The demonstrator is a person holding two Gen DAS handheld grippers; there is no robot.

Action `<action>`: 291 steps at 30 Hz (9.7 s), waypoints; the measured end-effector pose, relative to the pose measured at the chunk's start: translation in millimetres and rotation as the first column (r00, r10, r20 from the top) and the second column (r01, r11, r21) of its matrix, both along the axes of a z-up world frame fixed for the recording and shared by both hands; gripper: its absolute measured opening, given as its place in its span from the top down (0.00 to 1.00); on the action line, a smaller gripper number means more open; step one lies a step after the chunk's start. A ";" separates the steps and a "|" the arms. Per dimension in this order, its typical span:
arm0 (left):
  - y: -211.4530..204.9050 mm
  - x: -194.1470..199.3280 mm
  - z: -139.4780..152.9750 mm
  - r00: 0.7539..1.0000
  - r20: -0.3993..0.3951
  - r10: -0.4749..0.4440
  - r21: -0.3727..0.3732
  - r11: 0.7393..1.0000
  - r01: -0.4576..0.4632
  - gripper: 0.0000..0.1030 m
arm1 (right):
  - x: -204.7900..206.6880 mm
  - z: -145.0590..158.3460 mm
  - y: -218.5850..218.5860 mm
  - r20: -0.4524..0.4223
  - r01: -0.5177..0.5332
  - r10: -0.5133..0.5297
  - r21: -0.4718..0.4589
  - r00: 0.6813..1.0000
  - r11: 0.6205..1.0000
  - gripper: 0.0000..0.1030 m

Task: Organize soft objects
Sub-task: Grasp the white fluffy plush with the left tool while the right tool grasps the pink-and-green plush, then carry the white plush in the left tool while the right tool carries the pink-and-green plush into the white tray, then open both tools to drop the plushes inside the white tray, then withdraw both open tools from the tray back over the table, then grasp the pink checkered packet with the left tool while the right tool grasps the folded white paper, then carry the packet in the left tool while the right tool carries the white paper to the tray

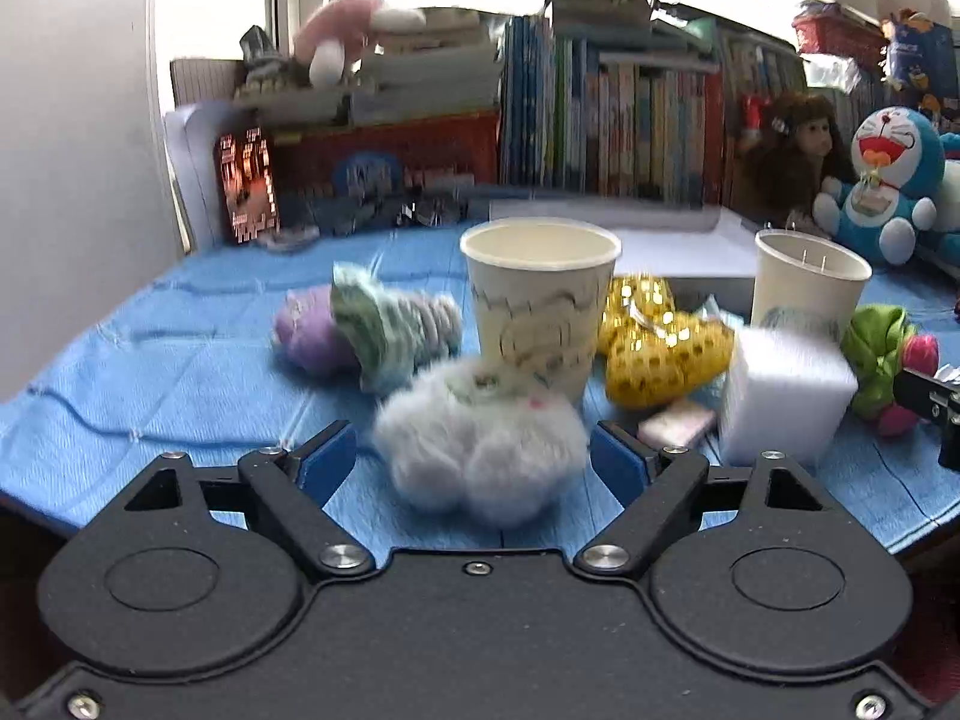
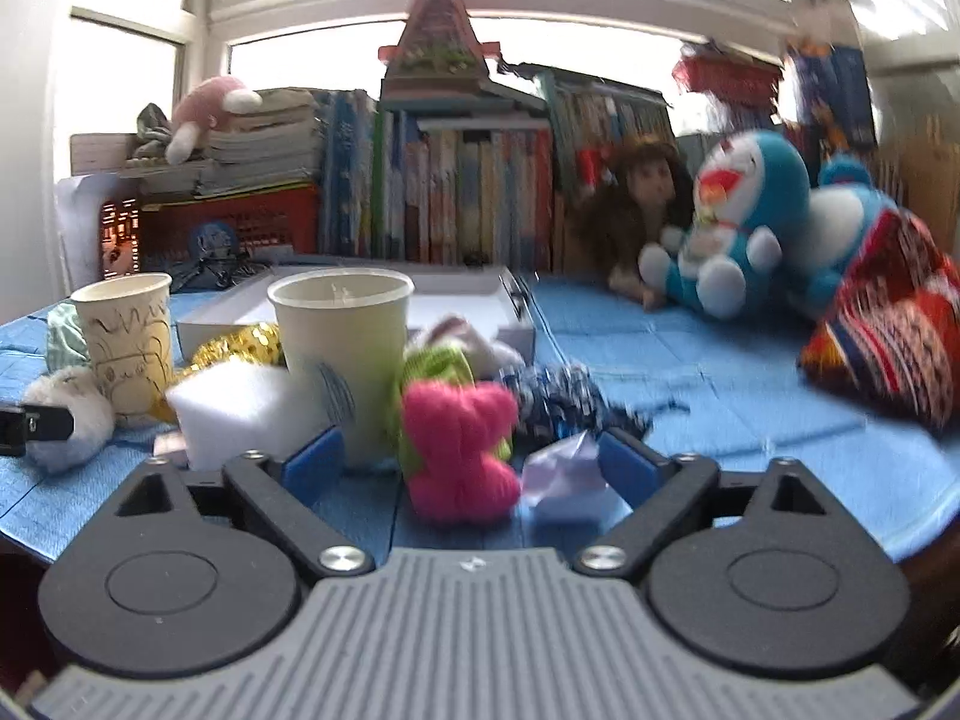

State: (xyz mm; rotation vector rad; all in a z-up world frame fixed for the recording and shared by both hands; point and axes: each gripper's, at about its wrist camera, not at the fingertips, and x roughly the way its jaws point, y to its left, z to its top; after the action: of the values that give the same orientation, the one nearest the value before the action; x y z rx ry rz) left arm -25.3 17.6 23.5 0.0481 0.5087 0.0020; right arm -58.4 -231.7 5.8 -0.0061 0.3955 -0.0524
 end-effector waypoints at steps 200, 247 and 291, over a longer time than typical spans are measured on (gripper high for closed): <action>-37.6 44.0 -8.4 0.951 -0.154 -0.268 -0.097 0.962 0.256 0.55 | 0.6 -8.0 -43.6 -0.134 -0.017 0.023 0.043 0.991 0.999 0.00; 8.7 16.6 -7.7 0.966 -0.162 -0.201 -0.094 0.978 0.188 0.35 | 3.8 -16.9 -19.3 -0.184 -0.113 0.119 0.045 0.976 0.993 0.42; -2.2 80.5 138.7 0.934 -0.011 -0.357 -0.213 0.914 0.347 0.62 | 92.6 98.7 -51.3 0.017 -0.105 0.104 0.203 0.994 0.974 0.56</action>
State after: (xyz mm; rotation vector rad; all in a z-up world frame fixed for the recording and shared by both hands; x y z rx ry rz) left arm 55.1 15.3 162.2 -0.0658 0.5426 -0.4077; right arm 34.2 -283.0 104.5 0.1752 0.3927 0.0925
